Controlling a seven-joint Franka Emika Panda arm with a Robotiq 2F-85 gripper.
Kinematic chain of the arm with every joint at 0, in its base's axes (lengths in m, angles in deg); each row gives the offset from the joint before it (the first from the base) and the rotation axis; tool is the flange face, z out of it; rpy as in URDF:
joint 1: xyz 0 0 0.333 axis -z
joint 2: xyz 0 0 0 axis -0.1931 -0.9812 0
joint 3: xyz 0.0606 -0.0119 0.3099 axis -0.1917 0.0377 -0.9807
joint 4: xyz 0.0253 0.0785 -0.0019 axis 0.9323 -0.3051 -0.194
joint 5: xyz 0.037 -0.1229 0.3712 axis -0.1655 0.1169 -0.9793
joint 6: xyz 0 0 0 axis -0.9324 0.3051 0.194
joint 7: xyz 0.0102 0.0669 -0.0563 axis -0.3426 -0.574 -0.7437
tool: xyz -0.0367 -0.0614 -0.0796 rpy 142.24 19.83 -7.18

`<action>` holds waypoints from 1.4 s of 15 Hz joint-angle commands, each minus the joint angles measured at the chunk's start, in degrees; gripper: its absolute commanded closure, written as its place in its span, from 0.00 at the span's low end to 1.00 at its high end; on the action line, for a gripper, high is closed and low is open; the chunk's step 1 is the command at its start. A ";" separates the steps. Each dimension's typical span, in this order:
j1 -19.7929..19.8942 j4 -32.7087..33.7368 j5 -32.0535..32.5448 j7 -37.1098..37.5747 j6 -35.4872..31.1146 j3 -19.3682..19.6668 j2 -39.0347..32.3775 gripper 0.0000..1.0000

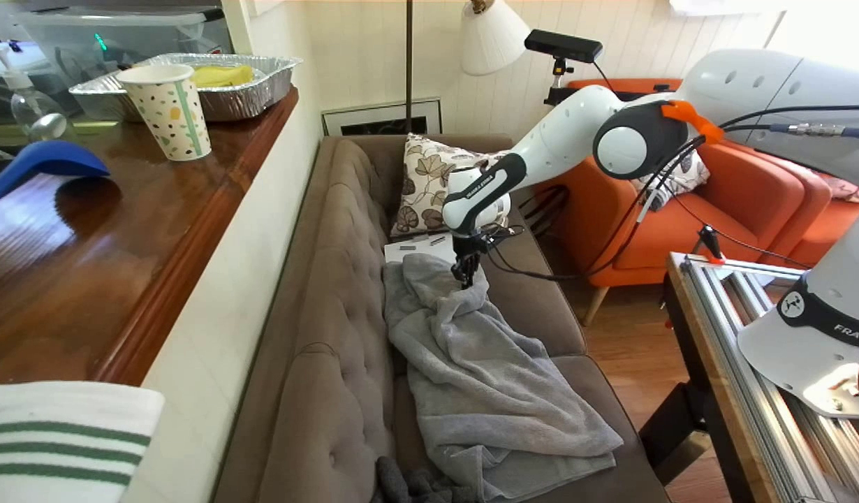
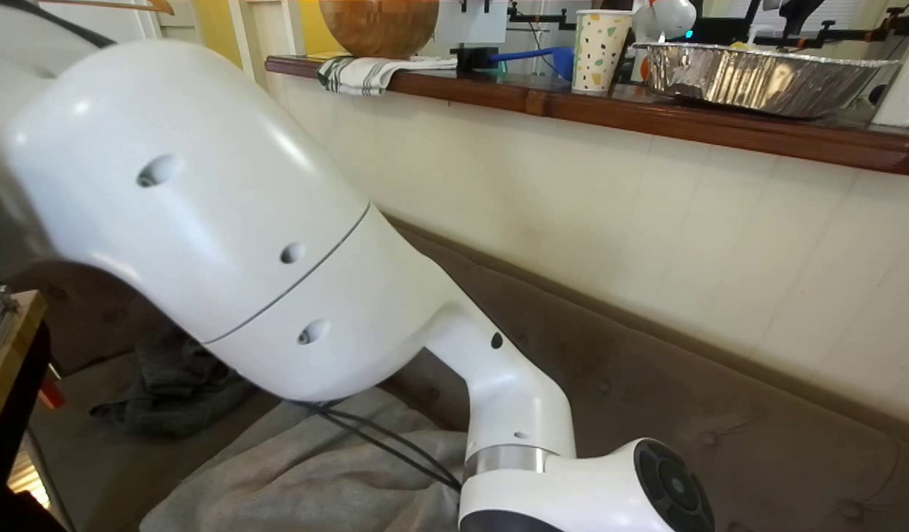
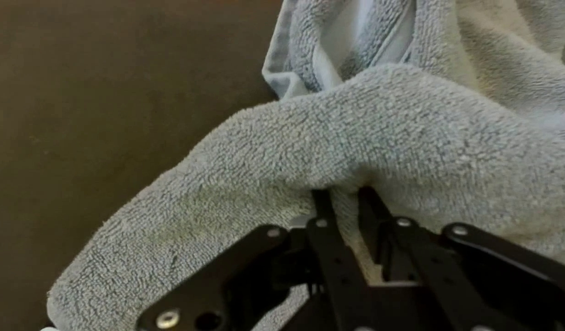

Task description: Fold the blanket in half

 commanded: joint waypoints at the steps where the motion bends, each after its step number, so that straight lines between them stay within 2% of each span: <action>1: 0.57 -0.09 -1.92 1.47 2.68 -0.50 0.00 1.00; 5: 1.62 2.96 -5.47 0.63 6.66 -3.78 0.14 0.99; 7: 2.57 6.49 -7.88 -0.97 12.26 -6.94 0.35 0.99; 10: 1.17 9.58 -6.75 -5.90 21.89 -8.02 1.08 0.99; 16: -0.16 0.80 -4.13 -16.08 30.28 -9.82 6.54 0.99; 21: -2.80 -12.79 -3.35 -24.48 31.10 -10.51 13.73 0.99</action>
